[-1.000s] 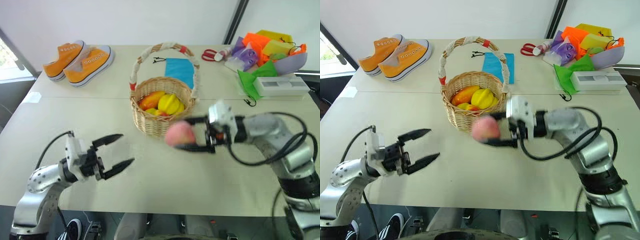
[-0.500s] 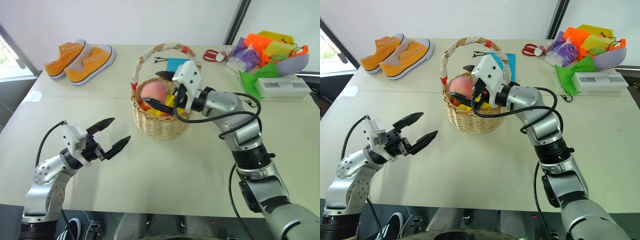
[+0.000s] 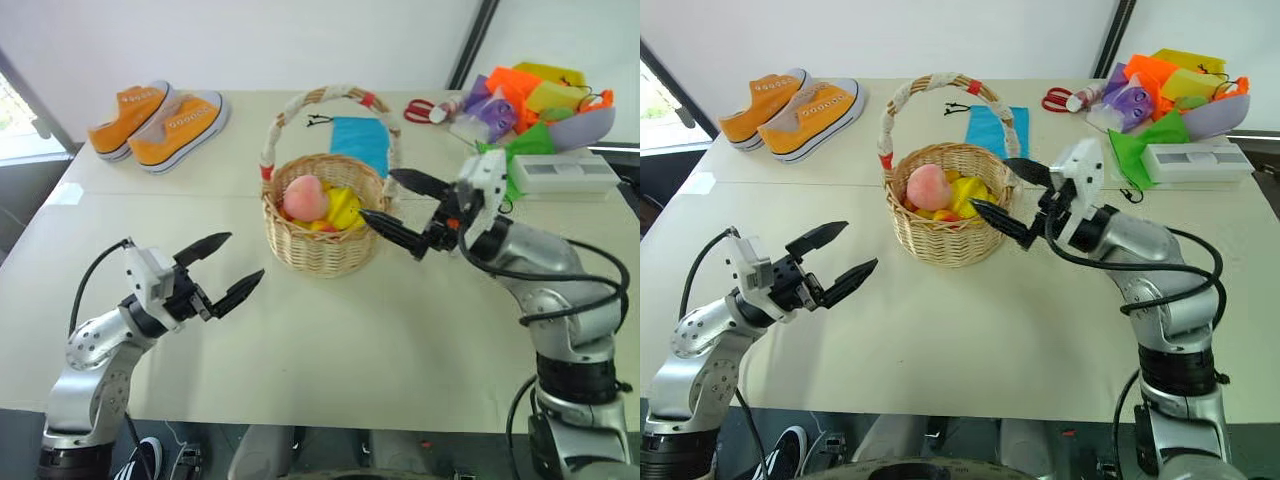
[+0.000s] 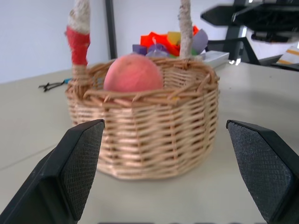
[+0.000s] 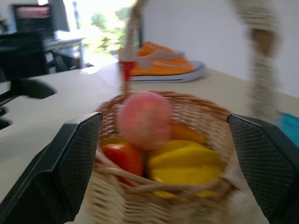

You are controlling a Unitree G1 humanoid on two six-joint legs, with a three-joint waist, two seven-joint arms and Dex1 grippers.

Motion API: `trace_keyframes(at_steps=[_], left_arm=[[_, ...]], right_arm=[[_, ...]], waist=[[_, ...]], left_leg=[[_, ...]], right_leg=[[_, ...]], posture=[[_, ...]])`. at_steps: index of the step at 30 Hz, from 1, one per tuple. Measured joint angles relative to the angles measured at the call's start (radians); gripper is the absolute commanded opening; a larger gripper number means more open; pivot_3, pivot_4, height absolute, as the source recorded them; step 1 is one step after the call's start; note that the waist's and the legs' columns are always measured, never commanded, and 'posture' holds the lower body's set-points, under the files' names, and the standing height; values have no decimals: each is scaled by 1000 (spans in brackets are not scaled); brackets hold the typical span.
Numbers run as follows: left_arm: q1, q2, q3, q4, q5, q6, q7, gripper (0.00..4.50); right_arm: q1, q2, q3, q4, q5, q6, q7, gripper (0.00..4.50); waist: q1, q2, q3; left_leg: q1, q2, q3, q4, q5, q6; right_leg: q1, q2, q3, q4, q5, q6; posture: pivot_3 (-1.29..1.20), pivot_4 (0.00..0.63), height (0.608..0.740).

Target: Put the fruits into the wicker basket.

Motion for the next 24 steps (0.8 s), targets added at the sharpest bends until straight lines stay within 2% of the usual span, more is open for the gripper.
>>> trace_keyframes(at_steps=[5,14,15,16,19,23,24], left_arm=[[-45,-1,-22,25,17,0,9,4500],[-31,-7,-20,37,55,-16,47,4500],[-19,-7,-21,37,59,-16,49,4500],[-6,-7,-22,37,66,-15,50,4500],[7,-7,-23,37,68,-15,54,4500],[8,-8,-23,36,67,-15,56,4500],[8,-8,-23,36,65,-15,55,4500]], right_arm=[[-37,65,13,66,-95,-49,-139,4459],[-126,172,125,213,-200,-154,-193,4459],[-134,178,132,232,-216,-163,-202,3953],[-141,180,137,254,-227,-168,-210,3685],[-143,178,137,292,-248,-182,-218,2254],[-144,174,131,301,-253,-187,-213,96],[-145,171,121,303,-254,-187,-216,14]], waist=[[-14,0,0],[-13,0,0],[-13,0,0],[-13,0,0],[-11,0,0],[-12,0,0],[-12,0,0]], left_leg=[[1,1,0,0,1,-1],[1,0,0,-1,3,-5],[1,0,0,-1,3,-5],[1,0,0,0,3,-5],[1,0,0,0,3,-5],[1,0,0,-1,3,-4],[1,0,0,-1,3,-4]], right_leg=[[0,1,0,2,0,0],[-1,1,1,2,0,0],[-1,1,1,2,0,0],[-1,1,1,2,0,0],[-1,1,1,2,0,0],[-1,1,1,2,0,0],[-1,1,1,2,0,0]], posture=[[0,150,740],[0,150,740],[0,150,740],[0,150,740],[0,150,740],[0,150,740],[0,150,740]])
